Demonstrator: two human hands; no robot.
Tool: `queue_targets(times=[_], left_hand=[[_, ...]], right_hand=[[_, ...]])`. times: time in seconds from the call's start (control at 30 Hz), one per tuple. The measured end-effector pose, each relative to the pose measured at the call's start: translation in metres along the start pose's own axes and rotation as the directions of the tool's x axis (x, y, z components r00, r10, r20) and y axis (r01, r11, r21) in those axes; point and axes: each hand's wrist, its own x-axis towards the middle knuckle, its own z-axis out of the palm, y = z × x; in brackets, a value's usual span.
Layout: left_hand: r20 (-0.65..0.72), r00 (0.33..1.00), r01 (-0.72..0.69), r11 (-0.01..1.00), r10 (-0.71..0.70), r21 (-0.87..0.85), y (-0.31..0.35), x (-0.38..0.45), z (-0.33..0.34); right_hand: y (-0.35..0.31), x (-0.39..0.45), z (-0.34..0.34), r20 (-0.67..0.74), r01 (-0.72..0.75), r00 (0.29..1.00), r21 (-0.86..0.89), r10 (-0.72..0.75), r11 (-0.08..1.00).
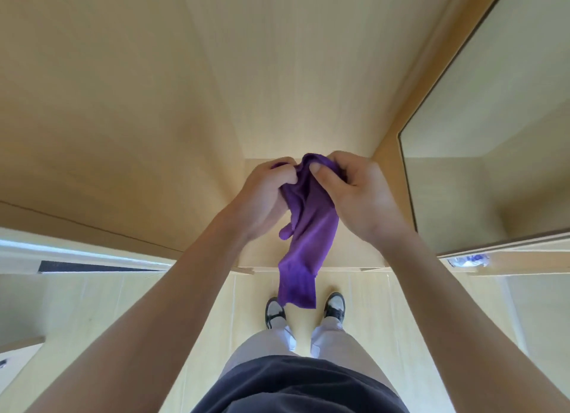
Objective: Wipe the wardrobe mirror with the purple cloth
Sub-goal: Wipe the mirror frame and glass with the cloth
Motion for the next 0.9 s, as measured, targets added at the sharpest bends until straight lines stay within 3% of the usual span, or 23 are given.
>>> queue_targets(times=[0.1,0.3,0.5,0.9], left_hand=[[0.086,0.994,-0.061,0.992,0.070,-0.107,0.020,-0.005,0.010],[0.173,0.973,-0.159,0.986,0.150,0.041,0.054,-0.013,0.034],[0.141,0.969,-0.217,0.974,0.205,0.070,0.084,-0.009,0.064],[0.053,0.875,-0.481,0.876,0.481,0.005,0.158,-0.001,0.112]], right_hand=[[-0.026,0.007,-0.016,-0.092,0.065,0.993,-0.051,-0.069,0.997],[-0.055,0.005,-0.049,-0.221,0.153,0.964,-0.006,-0.150,0.988],[-0.060,0.005,-0.077,-0.309,0.144,0.944,0.079,-0.113,0.986],[-0.087,0.028,-0.121,-0.202,0.181,0.967,0.104,-0.158,0.978]])
